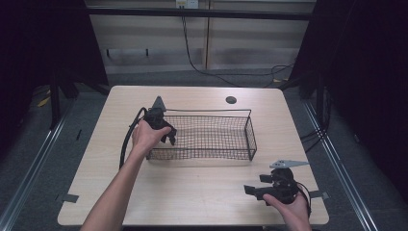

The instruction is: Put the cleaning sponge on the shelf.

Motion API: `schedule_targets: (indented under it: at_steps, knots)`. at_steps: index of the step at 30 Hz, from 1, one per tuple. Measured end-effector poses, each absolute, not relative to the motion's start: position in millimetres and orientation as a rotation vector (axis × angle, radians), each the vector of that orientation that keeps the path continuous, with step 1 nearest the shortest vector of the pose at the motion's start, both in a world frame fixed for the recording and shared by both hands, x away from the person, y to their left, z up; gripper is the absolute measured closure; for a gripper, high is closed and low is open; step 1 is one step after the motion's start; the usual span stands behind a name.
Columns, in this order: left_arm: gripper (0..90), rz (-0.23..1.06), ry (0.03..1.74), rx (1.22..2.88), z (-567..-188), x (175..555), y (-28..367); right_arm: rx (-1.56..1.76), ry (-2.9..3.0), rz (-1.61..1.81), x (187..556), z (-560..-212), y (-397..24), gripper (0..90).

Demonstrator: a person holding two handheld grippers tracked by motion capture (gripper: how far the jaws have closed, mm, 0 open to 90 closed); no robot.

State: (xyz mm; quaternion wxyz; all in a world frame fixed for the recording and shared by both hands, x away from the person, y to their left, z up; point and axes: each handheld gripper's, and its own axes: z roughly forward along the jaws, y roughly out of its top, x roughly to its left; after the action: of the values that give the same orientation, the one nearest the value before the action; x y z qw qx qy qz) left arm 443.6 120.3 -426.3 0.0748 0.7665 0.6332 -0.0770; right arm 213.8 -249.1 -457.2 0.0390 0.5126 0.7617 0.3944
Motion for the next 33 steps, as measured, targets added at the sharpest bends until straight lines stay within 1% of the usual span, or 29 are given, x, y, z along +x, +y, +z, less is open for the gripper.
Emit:
schedule_targets:
  at_steps: [7, 10, 16, 20, 22, 24, 27, 29, 33]
  knots:
    - [21.7, -0.239, 1.87, 2.302, -422.8, 442.8, 123.5, 1.569, 2.338, 1.208, 213.8, -457.2, -249.0, 15.1]
    - [20.0, -0.242, 1.851, 2.3, -419.8, 441.6, 124.5, 1.572, 2.335, 1.209, 213.8, -457.2, -249.0, 15.1]
    - [19.4, -0.222, 1.829, 2.258, -411.7, 438.0, 128.7, 1.57, 2.338, 1.204, 213.8, -457.1, -249.0, 15.1]
    - [17.6, -0.248, 1.752, 2.246, -403.1, 435.7, 134.7, 1.57, 2.337, 1.204, 213.9, -457.1, -248.9, 15.1]
    - [17.6, -0.233, 1.722, 2.232, -398.4, 433.9, 137.7, 1.572, 2.336, 1.203, 213.8, -457.1, -248.9, 15.1]
    - [17.6, -0.245, 1.644, 2.25, -394.1, 431.3, 140.0, 1.574, 2.336, 1.203, 213.8, -456.9, -248.9, 15.1]
    - [17.6, -0.235, 1.593, 2.251, -389.7, 428.6, 142.6, 1.575, 2.334, 1.201, 213.8, -456.8, -248.9, 15.1]
    - [17.6, -0.249, 1.521, 2.26, -388.3, 426.7, 144.3, 1.575, 2.334, 1.2, 213.8, -456.8, -248.9, 15.1]
    - [17.5, -0.235, 1.426, 2.282, -383.9, 422.4, 145.4, 1.572, 2.335, 1.199, 214.1, -457.1, -249.0, 15.1]
